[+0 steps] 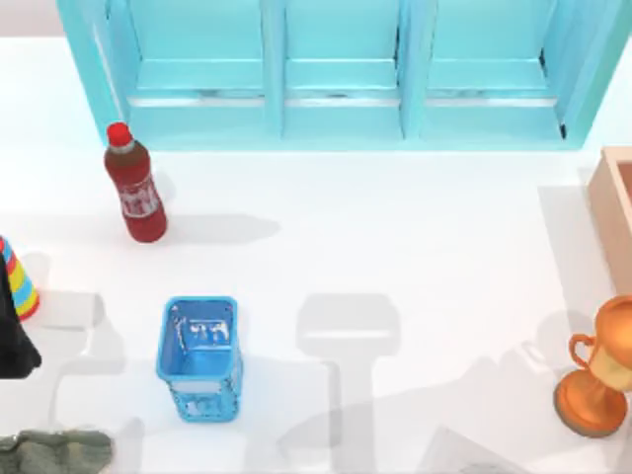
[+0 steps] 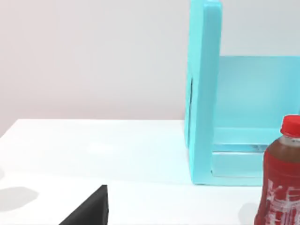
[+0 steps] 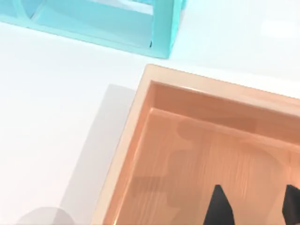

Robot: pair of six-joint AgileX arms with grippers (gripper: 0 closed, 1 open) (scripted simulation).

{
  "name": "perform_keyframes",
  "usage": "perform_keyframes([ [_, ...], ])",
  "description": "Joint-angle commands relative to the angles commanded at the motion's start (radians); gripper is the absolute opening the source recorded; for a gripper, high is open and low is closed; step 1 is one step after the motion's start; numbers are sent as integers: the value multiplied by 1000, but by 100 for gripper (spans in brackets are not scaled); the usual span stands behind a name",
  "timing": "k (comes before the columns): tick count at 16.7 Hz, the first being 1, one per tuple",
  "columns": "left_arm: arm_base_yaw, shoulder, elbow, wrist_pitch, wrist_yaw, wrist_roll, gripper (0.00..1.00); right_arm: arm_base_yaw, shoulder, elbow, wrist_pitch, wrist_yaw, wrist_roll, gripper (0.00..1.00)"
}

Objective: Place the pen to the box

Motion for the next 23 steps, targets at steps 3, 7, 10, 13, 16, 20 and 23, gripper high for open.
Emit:
perform_keyframes([
  [3,0,0,0,0,0,0,100,9,6,-26,40,9,9,0],
  [7,0,0,0,0,0,0,100,48,30,-128,195,39,43,0],
  [10,0,0,0,0,0,0,100,76,53,-200,290,55,65,0],
  [13,0,0,0,0,0,0,100,81,56,-211,304,58,69,0],
  [16,0,0,0,0,0,0,100,81,56,-211,304,58,69,8],
  [20,0,0,0,0,0,0,100,81,56,-211,304,58,69,38],
  [23,0,0,0,0,0,0,100,81,56,-211,304,58,69,60],
])
